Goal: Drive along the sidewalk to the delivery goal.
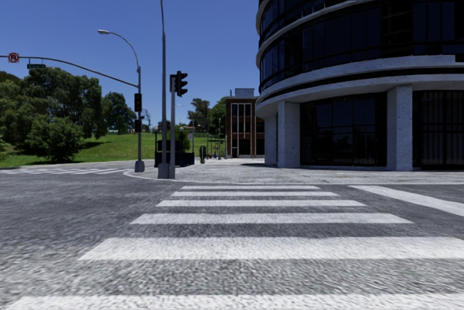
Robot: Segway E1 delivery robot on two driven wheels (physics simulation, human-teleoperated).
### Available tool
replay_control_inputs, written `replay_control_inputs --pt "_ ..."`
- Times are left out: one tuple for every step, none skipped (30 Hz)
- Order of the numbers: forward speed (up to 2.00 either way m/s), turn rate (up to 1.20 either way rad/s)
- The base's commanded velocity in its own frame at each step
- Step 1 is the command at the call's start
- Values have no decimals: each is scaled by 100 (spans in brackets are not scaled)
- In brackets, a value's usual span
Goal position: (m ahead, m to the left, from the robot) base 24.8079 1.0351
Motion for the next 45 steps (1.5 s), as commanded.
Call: replay_control_inputs --pt "199 0" --pt "199 0" --pt "199 0" --pt "199 0" --pt "199 0" --pt "200 0" --pt "200 0" --pt "200 0" --pt "200 0" --pt "200 0" --pt "200 0" --pt "200 0" --pt "200 0" --pt "200 0" --pt "200 0" --pt "200 0" --pt "200 0" --pt "200 0" --pt "200 0" --pt "200 0" --pt "200 0" --pt "200 0" --pt "200 0" --pt "200 0" --pt "200 0" --pt "200 0" --pt "200 0" --pt "200 0" --pt "200 0" --pt "200 0" --pt "200 0" --pt "200 0" --pt "200 0" --pt "200 0" --pt "200 0" --pt "200 0" --pt "200 0" --pt "200 0" --pt "200 0" --pt "200 0" --pt "200 0" --pt "200 0" --pt "200 0" --pt "200 0" --pt "200 0"
